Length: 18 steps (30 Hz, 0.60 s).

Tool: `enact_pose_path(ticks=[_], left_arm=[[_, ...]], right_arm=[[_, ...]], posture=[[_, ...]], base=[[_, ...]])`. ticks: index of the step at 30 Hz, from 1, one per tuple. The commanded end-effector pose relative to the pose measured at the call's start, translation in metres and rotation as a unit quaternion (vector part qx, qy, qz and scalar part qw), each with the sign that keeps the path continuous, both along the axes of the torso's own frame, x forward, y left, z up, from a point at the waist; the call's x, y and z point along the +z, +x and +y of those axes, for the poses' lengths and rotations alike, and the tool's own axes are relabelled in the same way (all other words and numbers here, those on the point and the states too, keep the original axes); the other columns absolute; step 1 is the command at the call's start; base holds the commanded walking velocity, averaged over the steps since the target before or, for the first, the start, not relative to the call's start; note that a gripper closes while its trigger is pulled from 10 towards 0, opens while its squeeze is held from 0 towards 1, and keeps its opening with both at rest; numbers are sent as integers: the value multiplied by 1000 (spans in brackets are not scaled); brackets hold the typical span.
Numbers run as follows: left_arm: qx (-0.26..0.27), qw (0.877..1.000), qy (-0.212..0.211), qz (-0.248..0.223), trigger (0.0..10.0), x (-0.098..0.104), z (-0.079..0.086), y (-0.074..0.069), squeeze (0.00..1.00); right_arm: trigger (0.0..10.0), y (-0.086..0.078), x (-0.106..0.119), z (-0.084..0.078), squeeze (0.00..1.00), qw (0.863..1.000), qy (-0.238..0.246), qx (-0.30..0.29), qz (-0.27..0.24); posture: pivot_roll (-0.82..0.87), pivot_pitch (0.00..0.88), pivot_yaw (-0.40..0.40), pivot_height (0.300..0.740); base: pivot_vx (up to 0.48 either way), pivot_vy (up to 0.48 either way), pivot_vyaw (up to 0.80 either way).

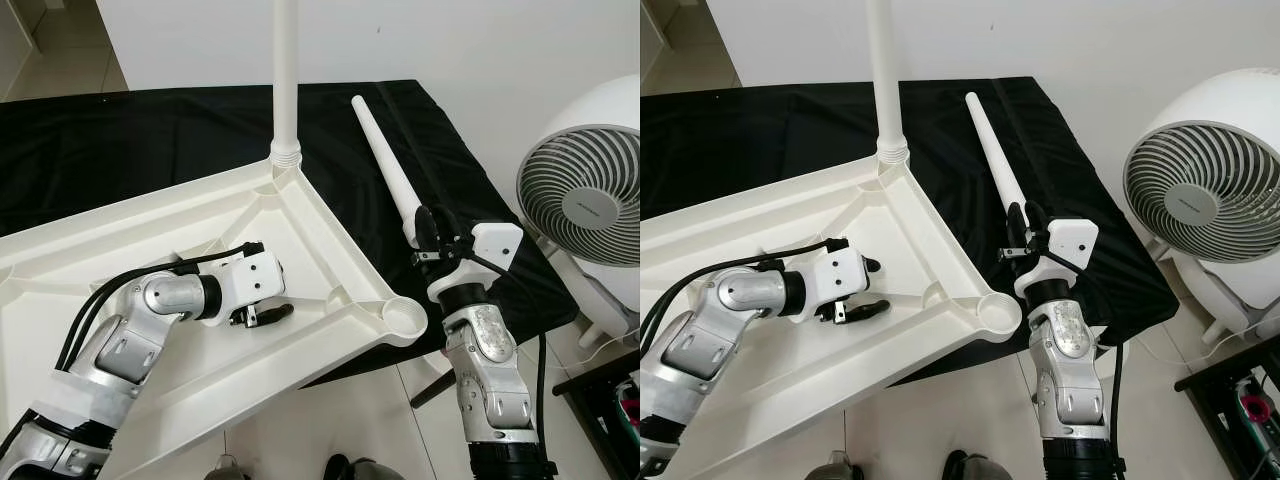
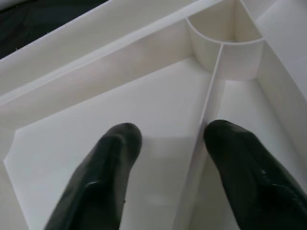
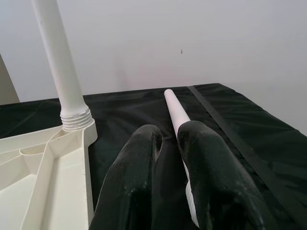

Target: Building children table

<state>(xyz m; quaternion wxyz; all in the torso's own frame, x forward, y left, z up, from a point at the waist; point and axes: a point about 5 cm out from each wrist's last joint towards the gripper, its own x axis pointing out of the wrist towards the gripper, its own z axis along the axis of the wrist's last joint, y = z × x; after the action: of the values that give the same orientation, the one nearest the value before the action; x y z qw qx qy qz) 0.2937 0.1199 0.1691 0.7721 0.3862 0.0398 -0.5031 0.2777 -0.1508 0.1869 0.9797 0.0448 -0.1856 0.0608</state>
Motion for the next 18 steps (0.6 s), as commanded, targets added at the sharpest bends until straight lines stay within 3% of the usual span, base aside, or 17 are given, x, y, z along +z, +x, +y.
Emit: enact_pose_path(ticks=[1, 12, 18], left_arm=[[13, 1000, 1, -25, 0, -2, -3, 4, 0], [-32, 999, 24, -25, 0, -8, -10, 6, 0], [-65, 996, 40, -33, 0, -9, -19, 14, 0]], right_arm=[[10000, -4, -1, 0, 0, 1000, 0, -2, 5], [10000, -7, -3, 0, 0, 1000, 3, -8, 8], [10000, -10, -3, 1, 0, 1000, 9, -15, 9]], posture=[[106, 115, -14, 740], [95, 116, 0, 740], [84, 118, 20, 740]], base=[[0, 0, 0], [0, 0, 0], [0, 0, 0]])
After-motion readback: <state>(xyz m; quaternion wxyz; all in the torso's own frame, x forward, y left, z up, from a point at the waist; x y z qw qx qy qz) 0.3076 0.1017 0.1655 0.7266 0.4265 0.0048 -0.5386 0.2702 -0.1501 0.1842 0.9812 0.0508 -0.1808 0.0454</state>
